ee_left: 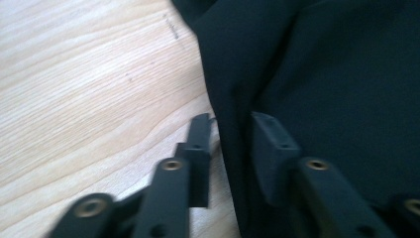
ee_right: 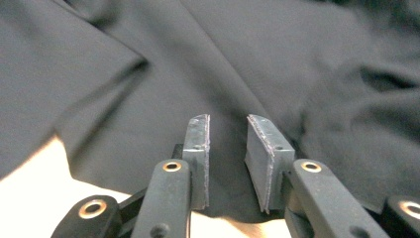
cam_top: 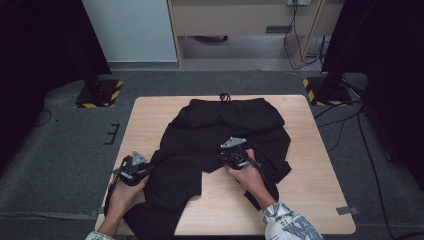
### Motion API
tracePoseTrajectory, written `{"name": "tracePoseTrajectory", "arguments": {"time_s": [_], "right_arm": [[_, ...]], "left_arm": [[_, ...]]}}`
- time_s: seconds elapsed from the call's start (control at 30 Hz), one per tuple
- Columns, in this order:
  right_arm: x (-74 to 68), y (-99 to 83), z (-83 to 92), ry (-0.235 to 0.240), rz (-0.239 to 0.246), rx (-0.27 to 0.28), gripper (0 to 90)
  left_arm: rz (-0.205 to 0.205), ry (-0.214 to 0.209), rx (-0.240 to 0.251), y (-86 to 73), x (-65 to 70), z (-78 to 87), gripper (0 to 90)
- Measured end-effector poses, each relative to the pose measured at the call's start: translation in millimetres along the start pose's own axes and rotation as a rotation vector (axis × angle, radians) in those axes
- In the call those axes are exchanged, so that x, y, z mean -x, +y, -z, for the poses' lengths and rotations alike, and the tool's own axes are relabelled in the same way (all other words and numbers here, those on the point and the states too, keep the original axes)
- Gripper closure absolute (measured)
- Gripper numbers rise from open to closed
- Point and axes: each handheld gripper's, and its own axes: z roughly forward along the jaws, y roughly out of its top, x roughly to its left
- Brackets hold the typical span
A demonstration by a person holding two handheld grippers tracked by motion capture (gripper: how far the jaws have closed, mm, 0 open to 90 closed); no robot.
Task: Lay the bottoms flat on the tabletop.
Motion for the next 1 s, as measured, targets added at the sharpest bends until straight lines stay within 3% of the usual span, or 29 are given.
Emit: {"name": "tracePoseTrajectory", "arguments": {"time_s": [0.07, 0.17, 0.3, 0.47, 0.8, 1.0], "right_arm": [[-8.3, 1.6, 3.8, 0.047, -0.014, 0.035, 69.0], [-24.3, 2.4, 2.3, 0.096, 0.003, 0.041, 65.9], [-38.3, 0.7, -7.5, 0.105, 0.047, 0.013, 64.6], [-40.4, -2.4, -9.7, 0.101, 0.056, 0.009, 64.4], [-40.3, -31.1, 19.6, 0.117, 0.095, 0.022, 64.8], [-36.8, -37.2, 31.4, 0.142, 0.087, 0.007, 64.2]], "left_arm": [[-0.001, -0.009, 0.0, 0.5, 1.3, -0.7, 62.2], [-0.015, -0.028, -0.012, 1.3, 4.4, -2.9, 63.8], [-0.024, -0.065, -0.016, 1.9, 9.2, -1.7, 69.4], [-0.055, -0.119, -0.023, -0.1, 17.2, 3.1, 70.9], [-0.097, -0.169, -0.059, -7.2, 29.7, 17.3, 68.6], [-0.088, -0.143, -0.04, -8.5, 29.4, 23.0, 64.7]]}}
